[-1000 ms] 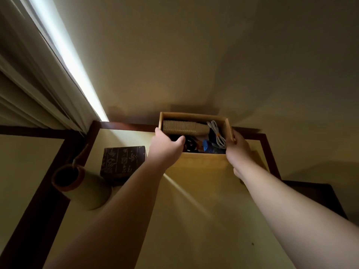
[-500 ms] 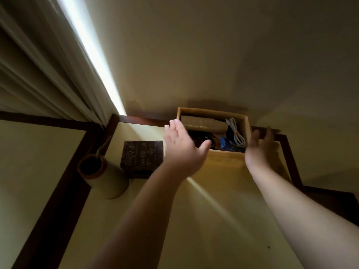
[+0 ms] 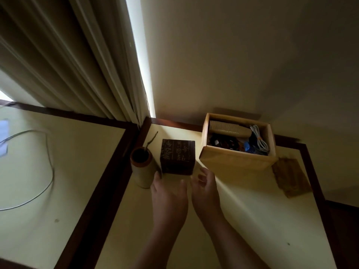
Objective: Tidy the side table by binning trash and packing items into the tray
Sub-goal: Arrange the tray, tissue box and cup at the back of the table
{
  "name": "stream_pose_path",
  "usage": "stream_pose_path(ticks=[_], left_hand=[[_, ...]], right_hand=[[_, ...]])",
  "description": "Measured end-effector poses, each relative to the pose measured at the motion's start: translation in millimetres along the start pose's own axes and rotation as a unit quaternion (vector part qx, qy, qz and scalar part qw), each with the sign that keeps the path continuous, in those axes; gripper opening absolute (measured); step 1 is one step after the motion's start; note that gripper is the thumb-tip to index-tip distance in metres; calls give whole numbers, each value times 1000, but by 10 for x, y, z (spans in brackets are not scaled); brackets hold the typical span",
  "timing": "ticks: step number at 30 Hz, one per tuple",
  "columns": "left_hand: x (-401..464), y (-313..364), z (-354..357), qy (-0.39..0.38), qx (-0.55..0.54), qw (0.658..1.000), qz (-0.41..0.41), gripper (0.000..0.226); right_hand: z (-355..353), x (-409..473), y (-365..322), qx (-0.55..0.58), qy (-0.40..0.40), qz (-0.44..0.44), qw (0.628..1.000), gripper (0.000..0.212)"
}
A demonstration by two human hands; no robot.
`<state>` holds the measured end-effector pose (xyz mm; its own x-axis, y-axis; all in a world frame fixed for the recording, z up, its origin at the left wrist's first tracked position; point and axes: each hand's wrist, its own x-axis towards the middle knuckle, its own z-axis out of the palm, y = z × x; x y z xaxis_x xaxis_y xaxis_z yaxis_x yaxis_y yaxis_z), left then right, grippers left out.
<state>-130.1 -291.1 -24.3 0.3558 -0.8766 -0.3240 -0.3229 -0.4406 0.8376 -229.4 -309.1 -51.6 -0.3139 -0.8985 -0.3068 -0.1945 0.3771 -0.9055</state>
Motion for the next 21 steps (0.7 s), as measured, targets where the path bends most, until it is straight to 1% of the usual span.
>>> stream_pose_path(ticks=[3, 5, 7, 9, 13, 17, 21], left_hand=[[114, 61, 4, -42, -12, 999, -27, 100], [187, 110, 8, -54, -24, 998, -31, 98], [252, 166, 8, -55, -45, 997, -23, 93], [303, 226, 17, -49, -64, 997, -21, 88], [409, 293, 17, -40, -86, 995, -39, 80], [377, 236, -30, -24, -86, 996, -18, 62], [43, 95, -112, -36, -90, 995, 32, 48]], right_hand=[[121, 116, -119, 30, -19, 50, 998, 55], [150, 176, -189, 33, -33, 63, 997, 63], [152, 224, -280, 37, -46, 67, 996, 64], [140, 273, -352, 45, -66, 66, 995, 62], [100, 236, -463, 24, -95, 45, 994, 44], [20, 29, -374, 33, -72, 25, 997, 42], [-117, -250, -213, 42, -24, 31, 998, 36]])
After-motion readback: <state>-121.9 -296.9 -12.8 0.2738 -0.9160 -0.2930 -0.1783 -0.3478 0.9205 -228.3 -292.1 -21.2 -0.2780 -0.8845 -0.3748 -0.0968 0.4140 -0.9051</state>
